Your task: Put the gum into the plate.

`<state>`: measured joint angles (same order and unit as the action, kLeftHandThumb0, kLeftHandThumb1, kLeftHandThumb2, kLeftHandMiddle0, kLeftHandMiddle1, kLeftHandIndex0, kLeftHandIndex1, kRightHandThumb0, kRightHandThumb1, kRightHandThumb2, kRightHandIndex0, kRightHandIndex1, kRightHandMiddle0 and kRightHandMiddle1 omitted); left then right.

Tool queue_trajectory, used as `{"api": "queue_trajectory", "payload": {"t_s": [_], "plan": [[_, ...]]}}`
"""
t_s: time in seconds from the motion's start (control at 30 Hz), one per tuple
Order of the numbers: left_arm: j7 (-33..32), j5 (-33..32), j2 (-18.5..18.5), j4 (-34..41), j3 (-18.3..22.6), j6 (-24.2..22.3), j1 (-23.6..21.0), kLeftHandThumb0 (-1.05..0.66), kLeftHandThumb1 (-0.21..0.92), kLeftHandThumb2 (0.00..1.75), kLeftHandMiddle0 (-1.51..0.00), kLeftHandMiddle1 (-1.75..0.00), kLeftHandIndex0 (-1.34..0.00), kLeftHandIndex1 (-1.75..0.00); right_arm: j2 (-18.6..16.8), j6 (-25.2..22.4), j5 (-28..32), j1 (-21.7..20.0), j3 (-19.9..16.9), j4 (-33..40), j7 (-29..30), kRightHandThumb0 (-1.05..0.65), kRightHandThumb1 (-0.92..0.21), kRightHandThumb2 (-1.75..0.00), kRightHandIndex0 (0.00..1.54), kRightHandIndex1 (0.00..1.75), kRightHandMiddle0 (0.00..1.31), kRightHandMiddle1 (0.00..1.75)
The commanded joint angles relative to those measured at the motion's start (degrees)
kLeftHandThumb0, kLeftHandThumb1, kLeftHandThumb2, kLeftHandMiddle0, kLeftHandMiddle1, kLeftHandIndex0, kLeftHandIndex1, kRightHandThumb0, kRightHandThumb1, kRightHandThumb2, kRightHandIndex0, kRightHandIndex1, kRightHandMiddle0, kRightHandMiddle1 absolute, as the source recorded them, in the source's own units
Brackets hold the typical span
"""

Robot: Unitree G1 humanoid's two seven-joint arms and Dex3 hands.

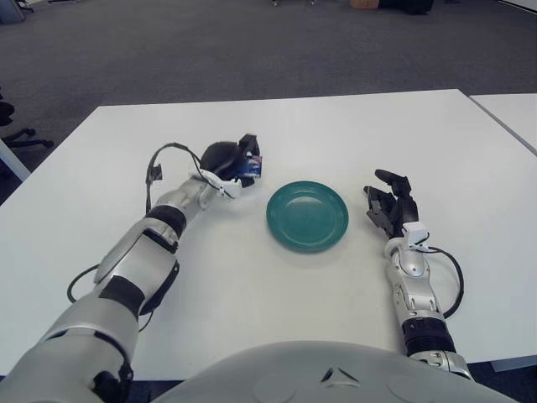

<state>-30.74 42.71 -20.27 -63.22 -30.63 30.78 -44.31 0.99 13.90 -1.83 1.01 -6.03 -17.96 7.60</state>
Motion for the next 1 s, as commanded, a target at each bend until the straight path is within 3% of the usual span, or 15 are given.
{"api": "queue_trajectory", "payload": {"t_s": [0.0, 0.47, 0.73, 0.97], "plan": [[-0.68, -0.91, -1.34, 2.06, 1.55, 0.92, -1.52, -0.46, 0.38, 1.24, -1.17, -1.75, -0.56, -1.75, -1.00, -3.41, -0.20, 2.40, 0.31, -4.12, 0.49, -0.43, -0.85, -0.68, 0.37, 0.69, 0.11, 1.04], [1.24, -2.20, -2.01, 7.90, 3.83, 3.25, 0.38, -0.46, 0.35, 1.27, -1.18, -1.75, -0.58, -1.75, -1.45, -3.82, 0.07, 3.29, 0.56, -3.00, 1.08, -0.45, -0.85, -0.69, 0.36, 0.68, 0.12, 1.03], [5.05, -2.61, 1.72, 17.20, 3.96, -1.30, 4.11, -0.47, 0.32, 1.30, -1.17, -1.75, -0.60, -1.75, -1.63, -2.34, 0.59, 3.54, 0.38, -3.45, 0.70, -0.44, -0.86, -0.67, 0.37, 0.66, 0.10, 1.03], [12.94, -3.95, 3.13, 26.84, 3.43, -3.04, 9.42, -0.47, 0.32, 1.31, -1.19, -1.75, -0.61, -1.75, -2.12, -2.06, 0.53, 3.86, 0.46, -2.96, 1.11, -0.42, -0.86, -0.68, 0.39, 0.65, 0.10, 1.02]]}}
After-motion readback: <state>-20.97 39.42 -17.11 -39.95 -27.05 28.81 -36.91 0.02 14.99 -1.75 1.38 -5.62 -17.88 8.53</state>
